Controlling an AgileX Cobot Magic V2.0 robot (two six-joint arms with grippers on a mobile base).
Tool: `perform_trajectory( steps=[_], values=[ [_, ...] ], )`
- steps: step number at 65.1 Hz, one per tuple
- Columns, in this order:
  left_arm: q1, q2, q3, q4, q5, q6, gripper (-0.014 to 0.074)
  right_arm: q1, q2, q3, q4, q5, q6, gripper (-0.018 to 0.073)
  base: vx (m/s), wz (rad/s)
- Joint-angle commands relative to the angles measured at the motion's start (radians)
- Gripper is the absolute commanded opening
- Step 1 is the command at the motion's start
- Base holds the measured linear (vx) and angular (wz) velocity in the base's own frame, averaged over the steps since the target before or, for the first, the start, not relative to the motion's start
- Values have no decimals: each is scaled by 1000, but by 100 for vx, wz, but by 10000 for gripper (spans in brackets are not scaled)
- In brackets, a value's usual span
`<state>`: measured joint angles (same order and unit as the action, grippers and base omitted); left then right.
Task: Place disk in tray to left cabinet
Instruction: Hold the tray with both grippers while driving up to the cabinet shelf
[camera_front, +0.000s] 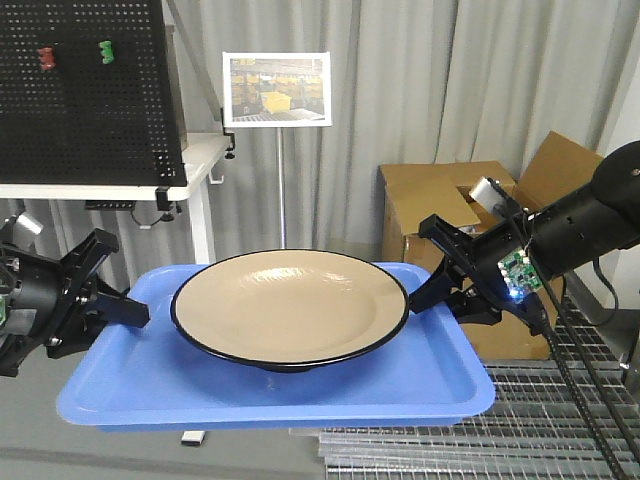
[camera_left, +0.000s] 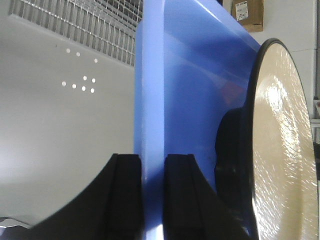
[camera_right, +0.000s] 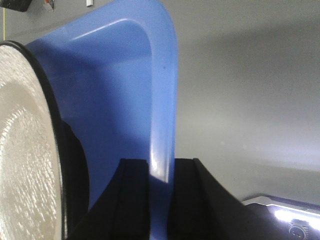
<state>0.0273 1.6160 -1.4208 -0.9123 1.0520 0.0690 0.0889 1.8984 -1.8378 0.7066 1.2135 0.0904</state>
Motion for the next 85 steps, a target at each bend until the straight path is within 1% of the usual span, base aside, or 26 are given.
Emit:
perform_trajectory(
  steps=[1, 20, 35, 85],
  values=[
    [-34, -53, -41, -249, 43, -29, -1, 29, -59, -33, 213, 31, 2, -6, 44, -4],
    [-34, -53, -41, -249, 43, -29, -1, 29, -59, -33, 213, 31, 2, -6, 40, -15],
    [-34, -53, -41, -249, 43, -29, -1, 29, -59, -33, 213, 31, 2, -6, 32, -38],
    [-34, -53, -41, -249, 44, -29, -1, 29, -59, -33, 213, 31, 2, -6, 21, -72]
  ],
)
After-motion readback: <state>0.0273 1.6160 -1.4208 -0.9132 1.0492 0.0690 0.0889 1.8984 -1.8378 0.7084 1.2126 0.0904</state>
